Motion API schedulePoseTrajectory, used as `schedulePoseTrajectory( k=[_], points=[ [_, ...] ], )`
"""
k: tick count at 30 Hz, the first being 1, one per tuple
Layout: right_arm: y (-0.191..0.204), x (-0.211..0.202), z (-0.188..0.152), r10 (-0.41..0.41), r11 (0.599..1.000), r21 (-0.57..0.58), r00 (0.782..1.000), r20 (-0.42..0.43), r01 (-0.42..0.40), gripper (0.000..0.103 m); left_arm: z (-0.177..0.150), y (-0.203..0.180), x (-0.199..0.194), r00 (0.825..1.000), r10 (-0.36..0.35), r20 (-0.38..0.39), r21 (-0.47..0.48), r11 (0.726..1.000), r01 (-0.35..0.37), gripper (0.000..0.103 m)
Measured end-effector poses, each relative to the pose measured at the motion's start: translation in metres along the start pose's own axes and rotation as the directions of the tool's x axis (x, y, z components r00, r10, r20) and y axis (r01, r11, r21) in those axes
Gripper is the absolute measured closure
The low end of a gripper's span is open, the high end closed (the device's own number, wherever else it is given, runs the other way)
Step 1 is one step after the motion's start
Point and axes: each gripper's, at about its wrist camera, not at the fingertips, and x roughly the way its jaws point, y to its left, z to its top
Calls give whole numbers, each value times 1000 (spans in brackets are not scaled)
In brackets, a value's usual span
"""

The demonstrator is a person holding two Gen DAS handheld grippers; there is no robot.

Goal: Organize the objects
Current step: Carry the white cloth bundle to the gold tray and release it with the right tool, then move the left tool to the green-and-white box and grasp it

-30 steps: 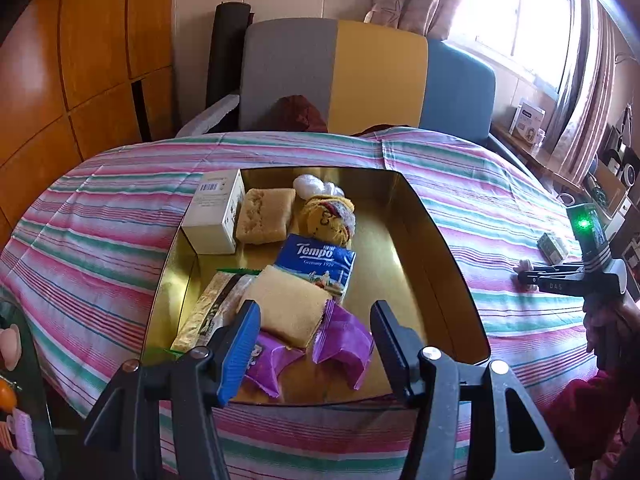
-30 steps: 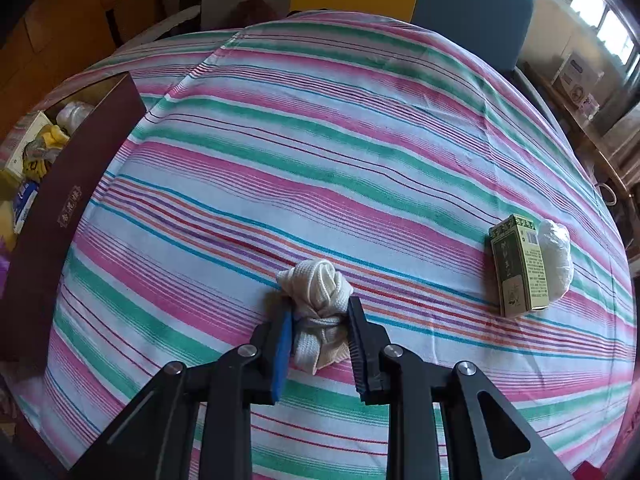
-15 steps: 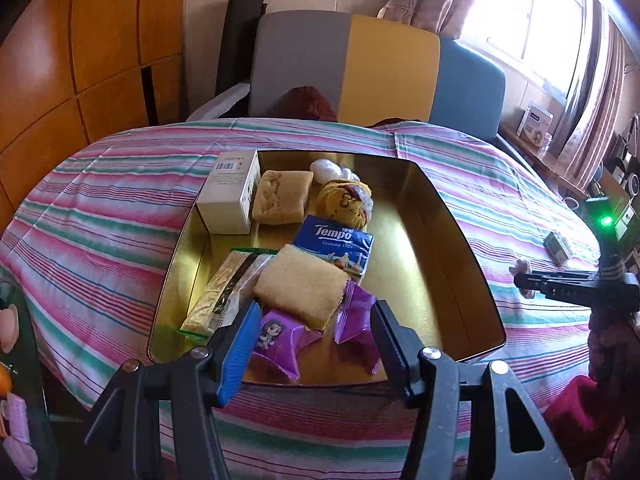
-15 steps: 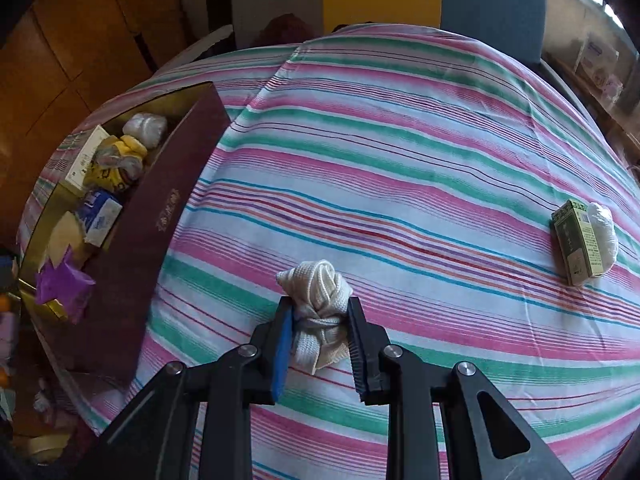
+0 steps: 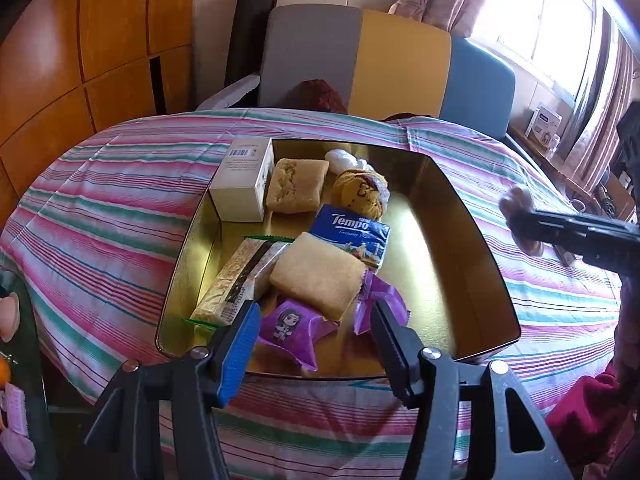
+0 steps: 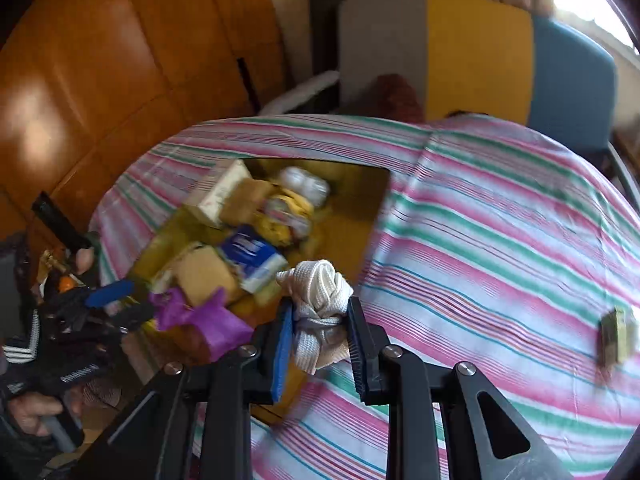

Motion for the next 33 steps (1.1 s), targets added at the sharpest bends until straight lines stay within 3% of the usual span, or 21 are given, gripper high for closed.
schedulePoseTrajectory(
  k=[5,12,19,21,23,27,33],
  points=[
    [28,18,10,29,998,-61,999,-29,-30,77,-1,6,2,1000,9,-6,-15,1000,-9,45],
    [45,65,6,18,994,-106,991,-135,-32,77,-5,27,5,1000,21,-21,-76,997,-23,45],
    [50,118,-13,-35,990,-140,961,-275,-4,74,-7,42,7,999,14,-34,-128,992,-18,46],
    [49,117,-16,-14,992,-122,964,-267,-20,72,-7,42,5,1000,10,-23,-125,992,-13,46],
    [46,110,-16,17,995,-93,969,-247,-41,54,-6,41,5,1000,11,-21,-121,993,-13,46],
    [45,92,-15,17,995,-89,981,-192,-35,36,-6,36,3,1000,4,-21,-112,994,-6,46],
    [42,63,-13,-29,997,-79,993,-114,20,32,-3,31,-1,1000,8,-18,-105,994,-9,46]
  ],
)
